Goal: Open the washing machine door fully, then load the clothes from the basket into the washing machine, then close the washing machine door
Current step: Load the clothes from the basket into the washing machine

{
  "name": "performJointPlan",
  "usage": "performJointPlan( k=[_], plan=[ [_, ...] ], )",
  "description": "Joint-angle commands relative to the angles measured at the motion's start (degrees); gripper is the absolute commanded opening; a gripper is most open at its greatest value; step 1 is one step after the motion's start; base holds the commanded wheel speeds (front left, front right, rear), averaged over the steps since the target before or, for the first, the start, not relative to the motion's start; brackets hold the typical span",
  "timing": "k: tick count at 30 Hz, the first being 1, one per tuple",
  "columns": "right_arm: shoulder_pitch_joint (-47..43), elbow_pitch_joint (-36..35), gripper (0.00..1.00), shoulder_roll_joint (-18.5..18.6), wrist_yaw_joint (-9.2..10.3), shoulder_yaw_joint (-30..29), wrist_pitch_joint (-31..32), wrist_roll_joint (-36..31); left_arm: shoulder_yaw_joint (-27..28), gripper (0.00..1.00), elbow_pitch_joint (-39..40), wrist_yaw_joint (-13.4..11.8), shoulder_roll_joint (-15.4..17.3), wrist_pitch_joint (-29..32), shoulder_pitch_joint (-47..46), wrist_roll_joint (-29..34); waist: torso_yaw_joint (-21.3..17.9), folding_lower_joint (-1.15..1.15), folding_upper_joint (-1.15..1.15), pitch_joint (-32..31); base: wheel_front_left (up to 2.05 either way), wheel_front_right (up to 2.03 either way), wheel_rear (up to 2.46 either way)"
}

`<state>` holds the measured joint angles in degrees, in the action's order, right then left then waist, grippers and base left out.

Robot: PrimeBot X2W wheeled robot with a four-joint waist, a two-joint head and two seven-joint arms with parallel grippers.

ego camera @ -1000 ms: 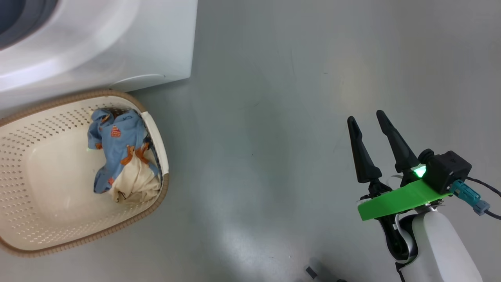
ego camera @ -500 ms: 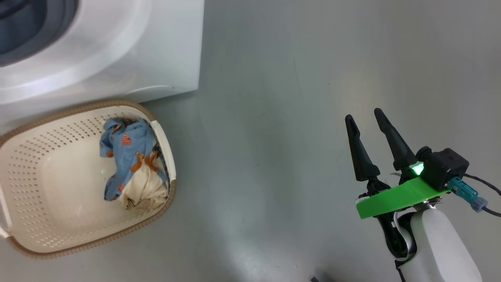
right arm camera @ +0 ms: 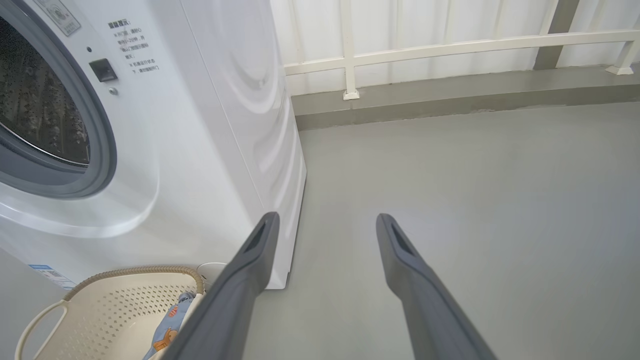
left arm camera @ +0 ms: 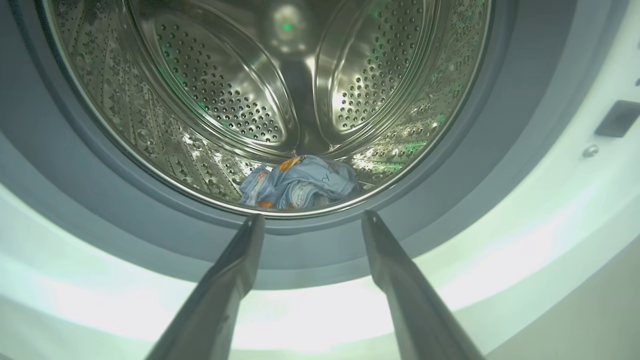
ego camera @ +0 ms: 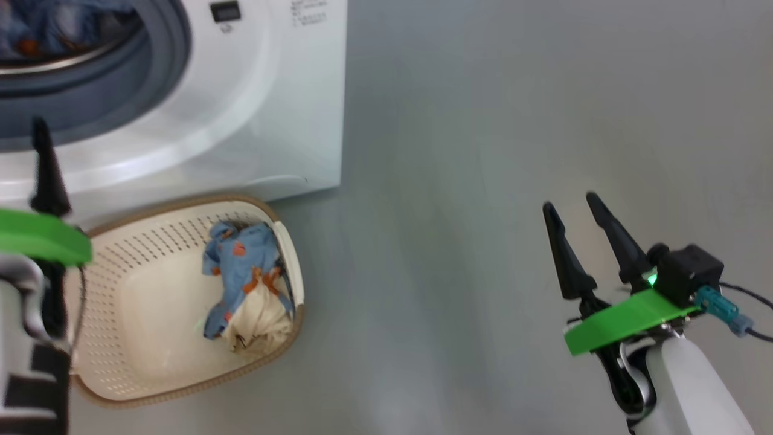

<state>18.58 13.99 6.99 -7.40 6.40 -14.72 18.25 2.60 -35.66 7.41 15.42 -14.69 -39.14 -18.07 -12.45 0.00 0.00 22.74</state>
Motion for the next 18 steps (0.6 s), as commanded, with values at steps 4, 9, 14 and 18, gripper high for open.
performJointPlan(
  k=[4,9,14,18],
  plan=[
    [-3.53,-0.44,1.00,1.55,-0.09,0.97,-0.28,0.92,2.19,1.00,3.61,0.08,0.28,-0.30,6.15,-0.05,3.41,0.00,0.00,-6.42,0.00,0.00,0.00],
    [-6.59,0.09,1.00,2.87,-0.09,0.97,-0.28,1.49,2.24,1.00,6.12,0.08,-1.93,-0.30,13.15,1.00,5.31,0.00,0.00,-10.54,0.00,0.00,0.00],
    [-9.96,0.55,1.00,4.36,-0.09,0.96,-0.28,2.04,2.53,1.00,8.70,0.08,-3.76,-0.30,19.45,2.37,7.07,0.00,0.00,-14.31,0.00,0.00,0.00],
    [-12.37,0.65,1.00,5.21,-0.09,0.69,-0.28,2.44,3.06,1.00,11.05,0.08,-5.08,-0.30,24.36,3.14,8.08,0.00,0.00,-16.87,0.00,0.00,0.00]
  ],
)
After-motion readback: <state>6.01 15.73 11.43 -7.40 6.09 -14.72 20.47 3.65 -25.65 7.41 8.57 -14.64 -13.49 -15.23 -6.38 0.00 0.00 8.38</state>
